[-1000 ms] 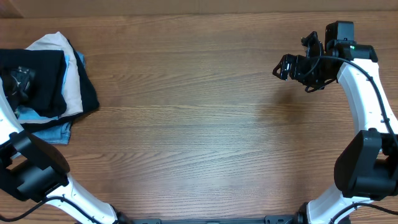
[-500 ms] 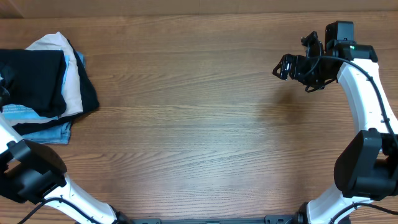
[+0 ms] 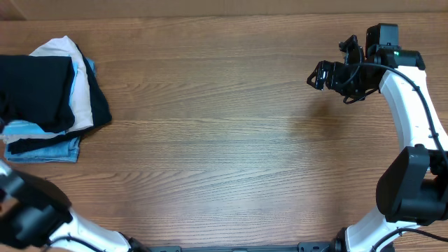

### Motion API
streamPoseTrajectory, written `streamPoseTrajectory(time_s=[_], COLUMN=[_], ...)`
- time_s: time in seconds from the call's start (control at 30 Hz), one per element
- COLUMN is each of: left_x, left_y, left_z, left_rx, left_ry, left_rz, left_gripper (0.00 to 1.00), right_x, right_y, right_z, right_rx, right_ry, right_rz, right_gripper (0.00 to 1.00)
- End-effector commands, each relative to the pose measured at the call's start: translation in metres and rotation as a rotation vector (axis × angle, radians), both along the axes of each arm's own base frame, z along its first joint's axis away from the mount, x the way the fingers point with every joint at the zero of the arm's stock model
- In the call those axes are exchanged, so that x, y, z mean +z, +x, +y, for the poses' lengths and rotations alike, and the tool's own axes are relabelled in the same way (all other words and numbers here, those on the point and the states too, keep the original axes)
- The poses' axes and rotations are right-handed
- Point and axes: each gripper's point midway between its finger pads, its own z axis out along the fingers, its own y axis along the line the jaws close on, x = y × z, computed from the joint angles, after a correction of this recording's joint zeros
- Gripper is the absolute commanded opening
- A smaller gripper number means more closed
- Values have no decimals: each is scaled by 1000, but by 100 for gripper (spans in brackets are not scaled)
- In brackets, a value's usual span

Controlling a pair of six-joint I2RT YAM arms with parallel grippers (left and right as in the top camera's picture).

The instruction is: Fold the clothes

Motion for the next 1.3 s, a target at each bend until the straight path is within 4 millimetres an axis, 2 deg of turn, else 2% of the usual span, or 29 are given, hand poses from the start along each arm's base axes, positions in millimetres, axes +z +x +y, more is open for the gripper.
streamPoseTrajectory(time_s=[0.0,0.03,0.1,0.17,0.2,0.23,0.27,0.3,0.33,0.4,0.57,0.77,0.87,0.9,0.97,1.07,1.13,1.2,1.23,1.27], left_x=[121,136,149,145,142,136,130,119,108,89,38,3,-3,-3,-3,-3,-3,-3,-3,-3], left_y=[-5,-7,5,25,35,45,53,62,70,81,103,113,114,114,114,114,114,114,114,114], left_z=[-55,-70,-95,-125,-139,-154,-167,-183,-196,-208,-205,-202,-198,-198,-198,-198,-198,-198,-198,-198], left_rx=[-128,-155,-226,-320,-365,-409,-447,-492,-526,-561,-566,-563,-555,-555,-555,-555,-555,-555,-555,-555], left_ry=[173,201,224,208,198,185,169,143,121,90,25,-14,0,0,0,0,0,0,0,0], left_rz=[-292,-328,-374,-387,-390,-385,-374,-353,-331,-293,-185,-114,-94,-94,-94,-94,-94,-94,-94,-94], left_gripper=[11,12,18,43,68,78,83,100,100,100,100,100,100,100,100,100,100,100,100,100], right_x=[13,13,13,13,13,13,13,13,13,13,13,13,16,25,62,148,218,275,299,331], right_y=[3,3,3,3,3,3,3,3,3,3,3,3,3,2,-5,-34,-76,-127,-157,-207], right_z=[0,0,0,0,0,0,0,0,0,0,0,0,0,0,1,4,9,6,7,18], right_rx=[4,4,4,4,4,4,4,4,4,4,4,5,4,5,5,6,7,-37,-52,-30], right_ry=[-1,-1,-1,-1,-1,-1,-1,-1,-1,-1,-1,-1,-2,-4,-15,-41,-64,-149,-176,-169], right_rz=[-37,-37,-37,-37,-37,-37,-37,-37,-37,-37,-37,-37,-44,-66,-160,-385,-588,-779,-875,-1023], right_gripper=[100,100,100,100,100,100,100,100,100,100,100,100,100,100,100,100,100,100,100,100])
